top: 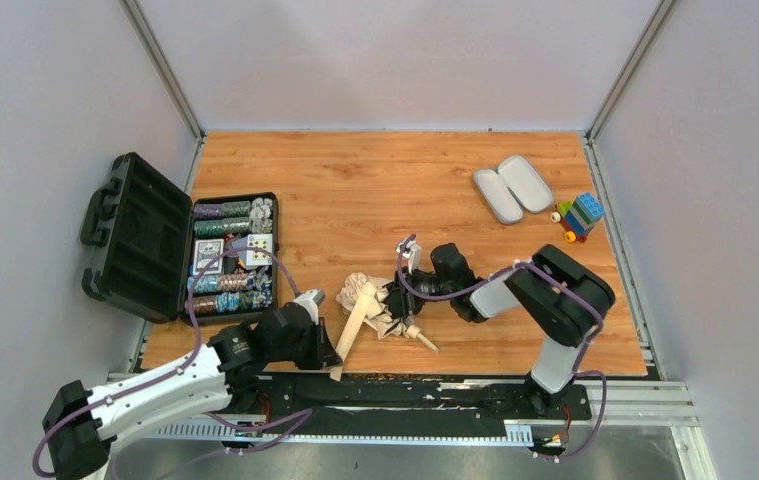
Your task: Put away the umbrella
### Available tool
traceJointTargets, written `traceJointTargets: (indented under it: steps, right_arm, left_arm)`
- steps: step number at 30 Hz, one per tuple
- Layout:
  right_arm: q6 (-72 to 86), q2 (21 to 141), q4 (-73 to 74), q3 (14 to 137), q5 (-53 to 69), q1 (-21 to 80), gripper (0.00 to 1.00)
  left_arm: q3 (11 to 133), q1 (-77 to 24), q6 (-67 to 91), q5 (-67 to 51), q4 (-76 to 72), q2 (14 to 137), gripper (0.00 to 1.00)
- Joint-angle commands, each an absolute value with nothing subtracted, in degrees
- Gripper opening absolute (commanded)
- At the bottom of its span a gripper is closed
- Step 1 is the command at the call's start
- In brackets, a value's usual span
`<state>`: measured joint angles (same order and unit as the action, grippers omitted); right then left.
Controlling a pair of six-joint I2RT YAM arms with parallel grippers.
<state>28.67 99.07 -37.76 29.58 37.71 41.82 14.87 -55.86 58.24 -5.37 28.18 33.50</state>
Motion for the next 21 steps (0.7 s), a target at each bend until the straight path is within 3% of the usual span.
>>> traceJointTargets:
  steps: [1,4,7,10,12,21]
  right_arm:
    - [41.0,110.9,-45.3,29.7,47.0,41.5,0.00]
    - [41.0,113.0,-43.7,30.4,43.7,41.1,0.00]
    - [35.9,112.2,-33.0,32.9,39.5,40.5,0.04]
    - [31.0,108.0,-23.3,34.3,35.0,40.6,0.29]
    - [30.3,105.6,-20.6,34.4,33.6,40.5,0.39]
    - [26.5,95.9,-9.3,35.6,29.9,40.4,0.70]
  left_arm:
    - [10.4,-56.8,59.3,-8.6,19.5,39.8,0.00]
    - [9.4,-57.1,58.5,-6.5,18.0,45.7,0.00]
    - [10.6,-57.2,57.0,-2.2,21.8,49.6,0.00]
    - [12.2,-57.1,56.1,2.2,25.0,50.9,0.00]
    - [12.0,-57.1,56.5,2.9,24.8,51.0,0.00]
    - [10.9,-57.1,56.8,3.9,19.5,56.4,0.00]
